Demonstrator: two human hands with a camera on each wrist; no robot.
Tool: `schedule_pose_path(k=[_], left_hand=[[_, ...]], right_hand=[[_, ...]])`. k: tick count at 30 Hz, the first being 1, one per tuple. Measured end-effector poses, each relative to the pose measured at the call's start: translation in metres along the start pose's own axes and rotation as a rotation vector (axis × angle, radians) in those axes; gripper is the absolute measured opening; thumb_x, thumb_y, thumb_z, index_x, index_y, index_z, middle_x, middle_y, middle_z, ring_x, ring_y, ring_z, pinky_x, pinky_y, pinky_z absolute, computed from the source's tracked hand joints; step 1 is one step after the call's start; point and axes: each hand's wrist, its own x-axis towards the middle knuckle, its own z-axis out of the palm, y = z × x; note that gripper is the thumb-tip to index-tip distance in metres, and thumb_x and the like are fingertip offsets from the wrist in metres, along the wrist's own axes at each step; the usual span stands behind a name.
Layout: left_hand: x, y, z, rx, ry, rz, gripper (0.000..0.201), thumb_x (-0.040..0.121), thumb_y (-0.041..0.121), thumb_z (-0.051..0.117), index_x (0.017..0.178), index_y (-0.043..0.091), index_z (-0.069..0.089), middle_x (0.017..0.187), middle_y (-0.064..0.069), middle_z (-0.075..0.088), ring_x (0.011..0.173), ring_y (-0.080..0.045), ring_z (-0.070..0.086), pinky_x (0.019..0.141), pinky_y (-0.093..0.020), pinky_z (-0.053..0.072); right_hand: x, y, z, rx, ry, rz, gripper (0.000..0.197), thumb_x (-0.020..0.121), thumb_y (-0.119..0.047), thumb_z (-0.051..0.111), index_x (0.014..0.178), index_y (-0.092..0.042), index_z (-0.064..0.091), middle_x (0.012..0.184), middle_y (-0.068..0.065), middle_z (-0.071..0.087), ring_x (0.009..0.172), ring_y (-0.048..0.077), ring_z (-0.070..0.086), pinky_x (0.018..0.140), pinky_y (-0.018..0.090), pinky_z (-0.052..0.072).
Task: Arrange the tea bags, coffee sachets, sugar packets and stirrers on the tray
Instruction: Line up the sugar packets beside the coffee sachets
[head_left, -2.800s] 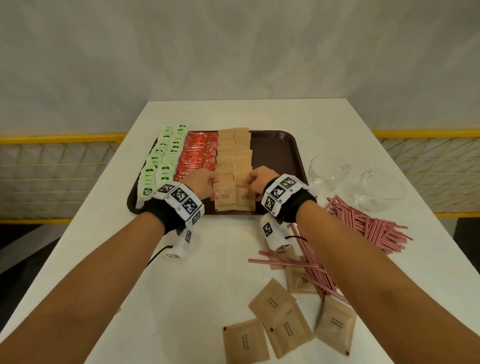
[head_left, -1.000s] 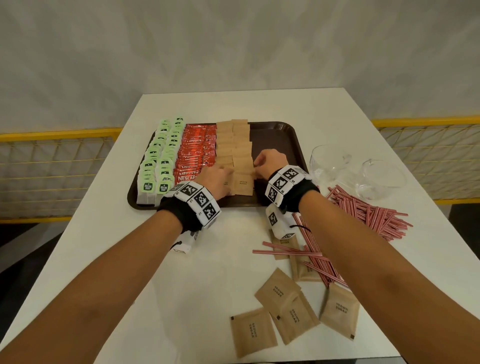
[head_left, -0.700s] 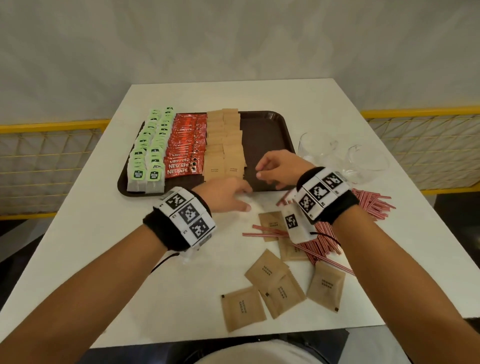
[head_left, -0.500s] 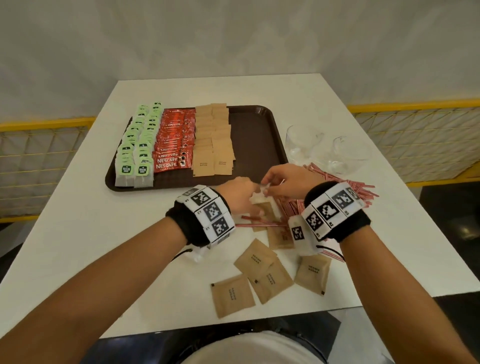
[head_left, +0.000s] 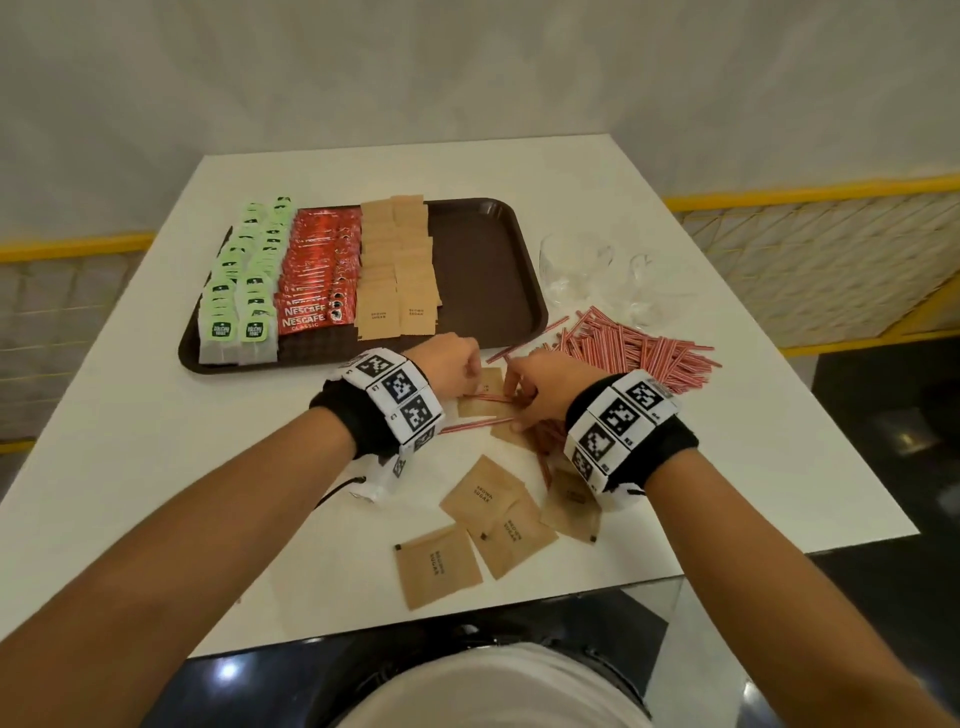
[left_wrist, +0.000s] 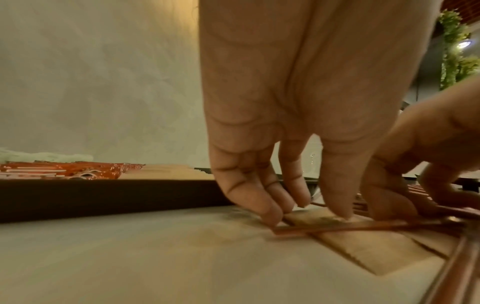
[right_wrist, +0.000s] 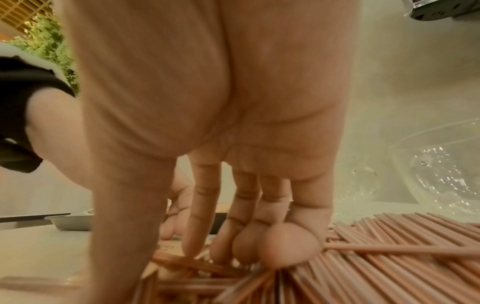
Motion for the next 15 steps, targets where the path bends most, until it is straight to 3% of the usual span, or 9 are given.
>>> schedule_pose_path(k=[2,5,9,15], left_hand=[[-0.0030,-0.0010,0.0033,0.007,-0.006,-0.007,0.053,0.083,0.038,0.066,0.126,0.015,0.047,0.124,-0.007,0.046,0.110,-0.023,0.051,0.095,-0.035,0.043],[-0.0057,-0.0001,0.0077,0.096,-0.061,-0.025,0.076,0.077,0.047,0.069,0.136,0.011,0.037,0.128,-0.009,0.037,0.114,-0.026,0.049,0.098,-0.041,0.043],[-0.0028,0.0032,0.0079,0.110,-0.054,-0.057,0.070,0.078,0.045,0.070,0.132,0.008,0.044,0.125,-0.010,0.039,0.110,-0.027,0.050,0.097,-0.041,0.044],[-0.0064,-0.0027,0.0086,0.088,-0.021,-0.057,0.058,0.074,0.042,0.074,0.120,0.016,0.050,0.122,-0.006,0.038,0.115,-0.024,0.041,0.098,-0.043,0.041]], right_hand=[[-0.0005,0.0018,-0.0010,0.009,0.049,0.023,0.051,0.074,-0.030,0.077,0.116,-0.013,0.055,0.118,0.008,0.053,0.108,0.023,0.050,0.088,0.029,0.040],[-0.0063,0.0036,-0.0015,-0.028,-0.013,0.072,0.064,0.068,-0.037,0.081,0.120,-0.014,0.053,0.118,0.006,0.047,0.110,0.022,0.046,0.091,0.032,0.041],[-0.0068,0.0007,0.0016,-0.058,-0.028,0.071,0.070,0.066,-0.035,0.082,0.124,-0.013,0.050,0.121,0.007,0.044,0.115,0.023,0.040,0.096,0.035,0.038],[0.0010,-0.0058,0.0038,-0.106,-0.010,-0.023,0.059,0.069,-0.032,0.080,0.120,-0.017,0.055,0.115,0.004,0.044,0.113,0.022,0.035,0.095,0.033,0.034]])
